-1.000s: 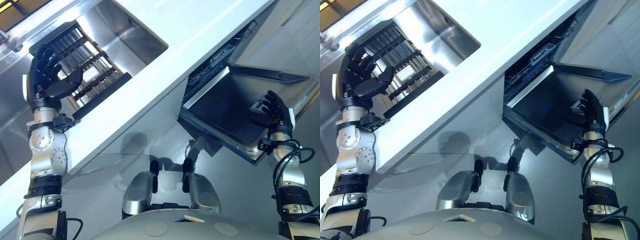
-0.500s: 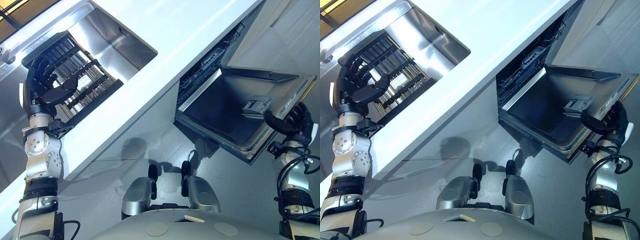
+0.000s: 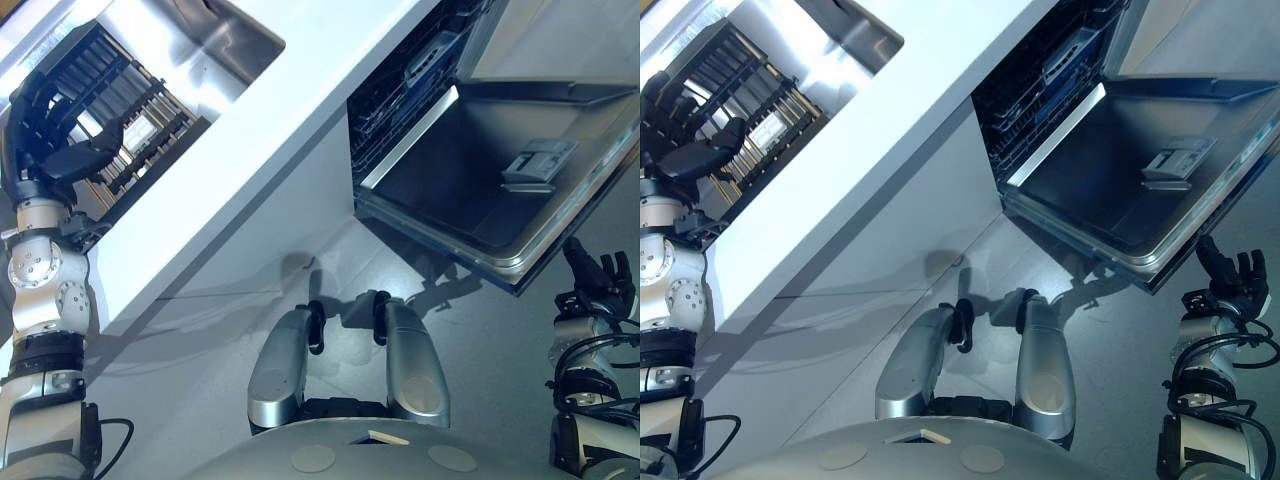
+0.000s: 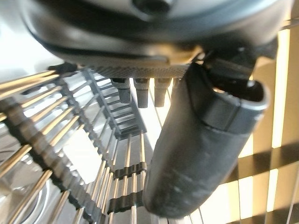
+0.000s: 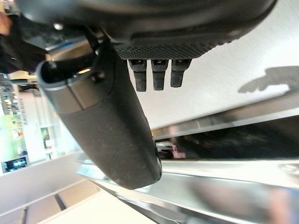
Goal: Pick up plates and place into dishwasher.
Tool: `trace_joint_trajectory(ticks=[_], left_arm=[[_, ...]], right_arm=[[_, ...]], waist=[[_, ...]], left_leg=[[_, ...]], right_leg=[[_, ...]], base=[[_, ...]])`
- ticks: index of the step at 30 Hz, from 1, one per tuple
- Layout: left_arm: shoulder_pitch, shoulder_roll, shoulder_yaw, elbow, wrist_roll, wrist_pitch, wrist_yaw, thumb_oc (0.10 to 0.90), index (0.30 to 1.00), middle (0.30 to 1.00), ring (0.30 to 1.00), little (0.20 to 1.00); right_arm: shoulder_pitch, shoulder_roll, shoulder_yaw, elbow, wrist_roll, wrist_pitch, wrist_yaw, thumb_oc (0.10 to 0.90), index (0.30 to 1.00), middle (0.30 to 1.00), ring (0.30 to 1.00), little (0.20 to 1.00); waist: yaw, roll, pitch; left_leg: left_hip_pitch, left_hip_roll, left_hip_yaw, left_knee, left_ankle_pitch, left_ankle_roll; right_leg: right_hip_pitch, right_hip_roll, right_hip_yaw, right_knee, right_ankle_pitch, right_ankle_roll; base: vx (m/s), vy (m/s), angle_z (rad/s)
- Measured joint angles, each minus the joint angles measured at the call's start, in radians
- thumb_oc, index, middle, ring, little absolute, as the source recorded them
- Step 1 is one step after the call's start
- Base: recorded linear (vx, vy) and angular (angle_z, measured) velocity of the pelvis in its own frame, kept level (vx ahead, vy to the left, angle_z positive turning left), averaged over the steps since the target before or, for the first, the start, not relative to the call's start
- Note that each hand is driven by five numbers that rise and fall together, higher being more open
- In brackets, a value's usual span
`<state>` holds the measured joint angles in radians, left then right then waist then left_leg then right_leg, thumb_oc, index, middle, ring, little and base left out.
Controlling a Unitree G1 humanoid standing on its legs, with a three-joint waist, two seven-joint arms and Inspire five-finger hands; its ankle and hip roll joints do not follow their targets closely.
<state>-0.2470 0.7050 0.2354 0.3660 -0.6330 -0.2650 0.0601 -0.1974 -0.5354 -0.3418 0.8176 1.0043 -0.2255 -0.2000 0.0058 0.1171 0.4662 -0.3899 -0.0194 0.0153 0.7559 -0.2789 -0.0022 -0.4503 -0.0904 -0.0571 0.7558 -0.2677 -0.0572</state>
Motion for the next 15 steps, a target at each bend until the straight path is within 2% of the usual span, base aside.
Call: trace_joint_trajectory(ticks=[2, 4, 8, 12, 15], left_arm=[[-0.013, 0.008, -0.004, -0.014, -0.006, -0.005, 0.004, 0.800, 0.900, 0.900, 0.900, 0.900], [-0.013, 0.005, -0.004, -0.025, -0.008, -0.007, 0.009, 0.800, 0.900, 0.900, 0.900, 0.900], [-0.022, 0.027, -0.005, -0.074, -0.015, -0.007, 0.026, 0.800, 0.900, 0.900, 0.900, 0.900], [0.006, 0.034, 0.014, -0.087, -0.014, -0.007, 0.033, 0.800, 0.900, 0.900, 0.900, 0.900], [0.044, 0.034, 0.052, -0.068, -0.014, -0.008, 0.032, 0.800, 0.900, 0.900, 0.900, 0.900]], right_arm=[[-0.015, -0.007, -0.016, 0.003, 0.056, -0.011, 0.038, 0.800, 0.900, 0.900, 0.900, 0.900], [-0.023, -0.023, -0.015, 0.007, 0.099, 0.003, 0.082, 0.800, 0.900, 0.900, 0.900, 0.900], [-0.043, -0.035, -0.016, 0.034, 0.207, 0.021, 0.190, 0.800, 0.900, 0.900, 0.900, 0.900], [-0.009, -0.035, -0.016, -0.003, 0.328, 0.079, 0.392, 0.800, 0.900, 0.900, 0.900, 0.900], [0.080, -0.040, 0.000, -0.106, 0.393, 0.144, 0.570, 0.800, 0.900, 0.900, 0.900, 0.900]], waist=[[0.005, -0.002, 0.006], [-0.009, 0.011, 0.007], [-0.005, 0.016, 0.008], [-0.006, 0.023, 0.009], [-0.006, 0.030, 0.012]], left_leg=[[-0.014, -0.033, 0.004, -0.007, 0.003, 0.000], [-0.036, -0.035, 0.003, 0.009, 0.000, 0.002], [-0.093, -0.038, -0.002, 0.044, -0.001, 0.000], [-0.109, -0.052, -0.019, 0.042, 0.004, 0.000], [-0.115, -0.051, -0.023, 0.025, 0.008, -0.009]], right_leg=[[-0.040, -0.008, 0.024, 0.068, -0.026, 0.019], [-0.053, -0.016, 0.016, 0.073, -0.026, 0.023], [-0.103, -0.023, 0.006, 0.100, -0.025, 0.024], [-0.122, -0.040, -0.010, 0.105, -0.025, 0.024], [-0.135, -0.052, -0.028, 0.097, -0.022, 0.019]], base=[[-0.04, 0.129, -0.14], [-0.05, 0.146, 0.00], [-0.05, 0.138, 0.05], [-0.05, 0.089, -0.03], [-0.08, 0.067, -0.14]])
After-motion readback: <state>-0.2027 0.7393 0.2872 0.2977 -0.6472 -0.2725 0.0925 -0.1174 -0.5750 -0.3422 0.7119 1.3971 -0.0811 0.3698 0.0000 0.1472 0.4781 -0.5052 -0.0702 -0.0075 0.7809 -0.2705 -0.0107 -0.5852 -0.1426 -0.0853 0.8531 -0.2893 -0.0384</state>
